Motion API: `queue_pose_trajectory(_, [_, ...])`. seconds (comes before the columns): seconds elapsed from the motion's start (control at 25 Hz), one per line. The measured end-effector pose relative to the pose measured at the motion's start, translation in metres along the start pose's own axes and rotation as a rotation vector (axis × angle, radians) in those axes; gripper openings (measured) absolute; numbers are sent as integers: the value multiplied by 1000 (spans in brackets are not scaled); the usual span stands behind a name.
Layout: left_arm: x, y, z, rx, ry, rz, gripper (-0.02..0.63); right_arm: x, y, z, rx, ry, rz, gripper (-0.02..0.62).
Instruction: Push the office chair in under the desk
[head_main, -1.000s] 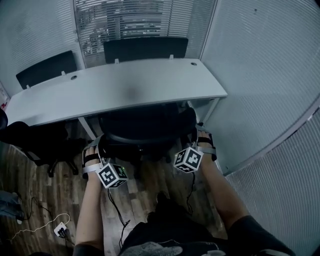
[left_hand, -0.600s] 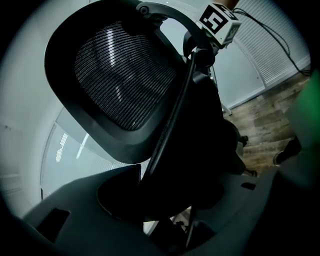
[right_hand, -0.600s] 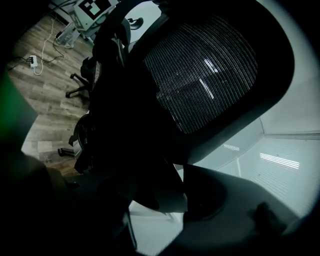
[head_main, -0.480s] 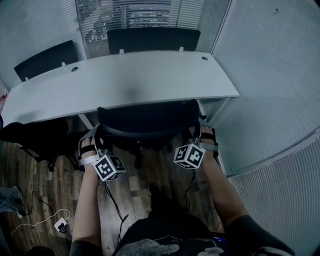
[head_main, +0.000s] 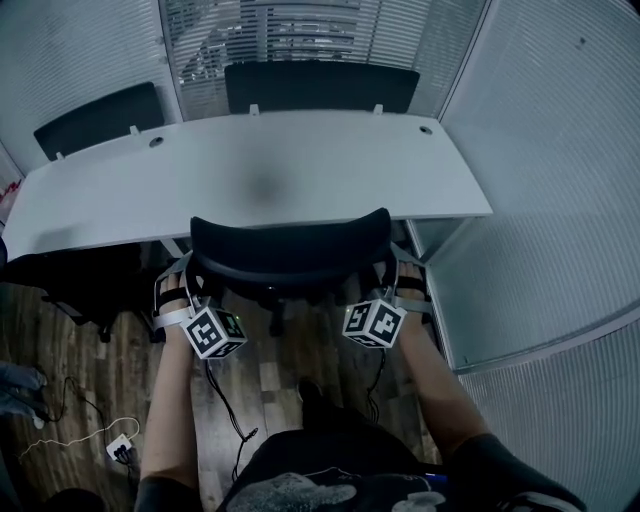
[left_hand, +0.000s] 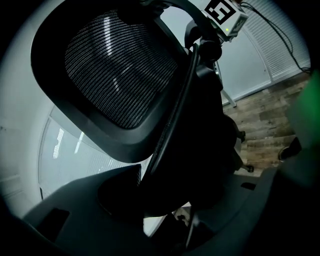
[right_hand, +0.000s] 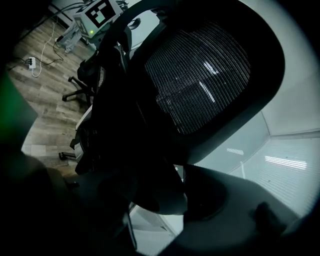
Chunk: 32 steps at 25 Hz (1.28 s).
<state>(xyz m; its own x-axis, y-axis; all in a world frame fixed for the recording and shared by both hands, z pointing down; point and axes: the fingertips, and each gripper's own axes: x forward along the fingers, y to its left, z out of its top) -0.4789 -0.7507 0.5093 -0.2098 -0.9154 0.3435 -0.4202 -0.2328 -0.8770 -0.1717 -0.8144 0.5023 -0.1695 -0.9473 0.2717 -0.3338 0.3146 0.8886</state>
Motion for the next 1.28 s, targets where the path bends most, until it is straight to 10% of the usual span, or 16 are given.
queue_pose_trajectory(1.28, [59,22,-11,16,175,-9,242,55,-5,25,-8,-150,-27,272])
